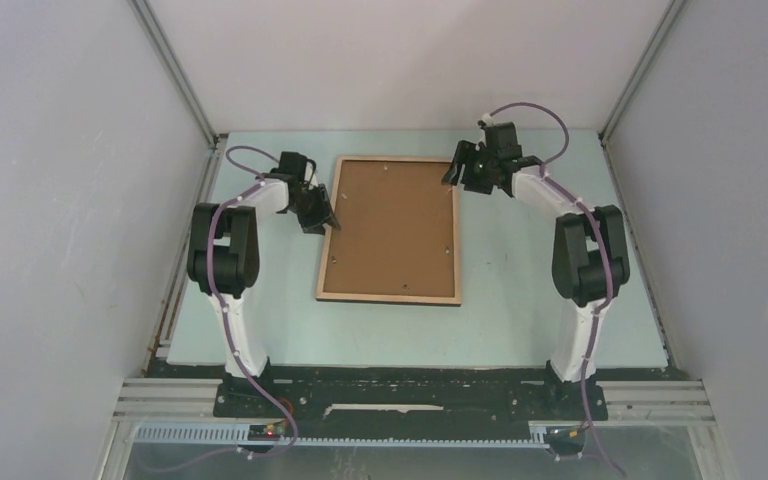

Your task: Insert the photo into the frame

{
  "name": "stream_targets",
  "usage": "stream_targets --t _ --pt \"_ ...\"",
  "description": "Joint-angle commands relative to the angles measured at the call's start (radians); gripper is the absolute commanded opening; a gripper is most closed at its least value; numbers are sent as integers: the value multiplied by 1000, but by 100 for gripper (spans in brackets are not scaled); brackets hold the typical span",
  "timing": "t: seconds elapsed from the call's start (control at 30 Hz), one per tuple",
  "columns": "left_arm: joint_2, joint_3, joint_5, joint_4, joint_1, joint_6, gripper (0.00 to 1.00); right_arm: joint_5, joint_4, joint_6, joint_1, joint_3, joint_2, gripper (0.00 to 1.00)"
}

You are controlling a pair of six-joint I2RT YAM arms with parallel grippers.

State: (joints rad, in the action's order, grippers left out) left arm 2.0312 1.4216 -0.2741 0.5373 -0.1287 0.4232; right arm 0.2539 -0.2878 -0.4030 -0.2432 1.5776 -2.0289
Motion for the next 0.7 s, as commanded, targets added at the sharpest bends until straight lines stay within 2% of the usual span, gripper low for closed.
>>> stream_targets --t 0.0,0.2,0.33,0.4,0.5,0.67 --pt "15 -29 -174 -71 -10 76 44 -48 -60 37 -5 -113 103 73" --pt "-16 -137 -282 -207 -43 185 43 -42 -71 -15 -68 -411 252 75" --pt "-33 -178 -307 -259 -95 232 44 -167 -122 -23 -150 -549 416 81" --pt "-47 -202 -304 -283 -108 256 45 -232 -159 -27 -161 -592 485 83" --pt "-52 -224 -298 -311 -108 286 46 -249 -203 -30 -149 -620 557 84" --pt "-74 -238 -277 -323 -106 318 46 -307 -264 -10 -113 -612 595 84"
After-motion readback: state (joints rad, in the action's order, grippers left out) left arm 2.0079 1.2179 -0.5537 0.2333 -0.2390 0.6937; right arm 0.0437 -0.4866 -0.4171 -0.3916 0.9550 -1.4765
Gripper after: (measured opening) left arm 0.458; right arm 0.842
